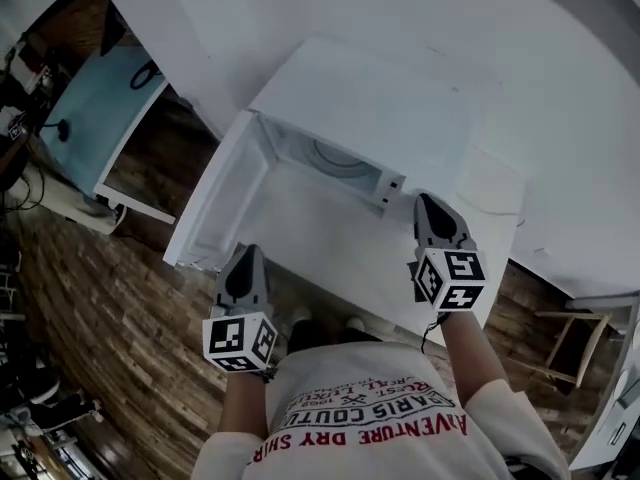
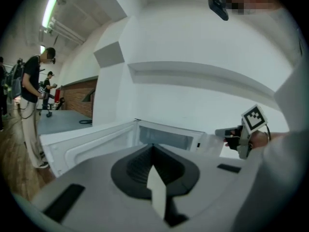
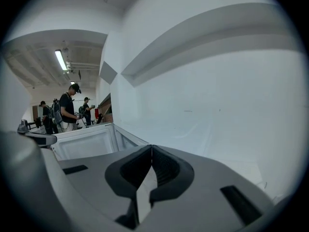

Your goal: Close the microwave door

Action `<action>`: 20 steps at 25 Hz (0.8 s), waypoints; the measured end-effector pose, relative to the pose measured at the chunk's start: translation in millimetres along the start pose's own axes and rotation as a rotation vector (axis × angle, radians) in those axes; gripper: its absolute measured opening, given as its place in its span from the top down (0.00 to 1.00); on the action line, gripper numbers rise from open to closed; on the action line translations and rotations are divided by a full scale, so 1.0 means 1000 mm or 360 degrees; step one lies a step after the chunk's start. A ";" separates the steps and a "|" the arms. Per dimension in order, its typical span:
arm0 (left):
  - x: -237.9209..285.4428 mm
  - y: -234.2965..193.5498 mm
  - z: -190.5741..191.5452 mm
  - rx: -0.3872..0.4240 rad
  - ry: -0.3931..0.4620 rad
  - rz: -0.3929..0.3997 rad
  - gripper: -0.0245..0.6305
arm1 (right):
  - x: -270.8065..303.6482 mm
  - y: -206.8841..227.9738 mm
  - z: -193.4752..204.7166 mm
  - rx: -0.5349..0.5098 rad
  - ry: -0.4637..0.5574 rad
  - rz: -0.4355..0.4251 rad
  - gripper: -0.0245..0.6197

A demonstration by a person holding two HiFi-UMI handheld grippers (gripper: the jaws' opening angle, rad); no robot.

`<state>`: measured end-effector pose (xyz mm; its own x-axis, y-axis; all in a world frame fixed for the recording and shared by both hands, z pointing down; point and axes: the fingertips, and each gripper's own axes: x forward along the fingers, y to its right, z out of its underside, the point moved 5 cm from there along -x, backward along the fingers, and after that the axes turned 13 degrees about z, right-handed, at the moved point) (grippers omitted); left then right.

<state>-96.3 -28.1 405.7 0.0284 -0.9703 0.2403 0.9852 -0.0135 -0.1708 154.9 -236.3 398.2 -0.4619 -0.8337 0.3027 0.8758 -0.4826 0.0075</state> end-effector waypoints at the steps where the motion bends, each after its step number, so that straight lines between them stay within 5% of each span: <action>1: -0.008 -0.008 0.001 -0.0019 0.0015 -0.0061 0.97 | 0.002 0.003 0.000 0.0008 0.0004 0.0006 0.95; 13: -0.118 -0.119 0.021 -0.0152 0.0146 -0.0606 0.97 | 0.002 0.002 -0.004 0.0057 -0.0040 0.0105 0.95; 20: -0.123 -0.161 0.039 -0.0154 0.0064 -0.0604 0.97 | 0.000 -0.002 -0.004 0.0070 -0.0031 0.0178 0.95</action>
<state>-251.8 102.3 440.8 -0.3432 -0.9007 0.2664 0.9040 -0.3937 -0.1665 152.4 -235.9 394.5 -0.3584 -0.8762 0.3222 0.9273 -0.3740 0.0145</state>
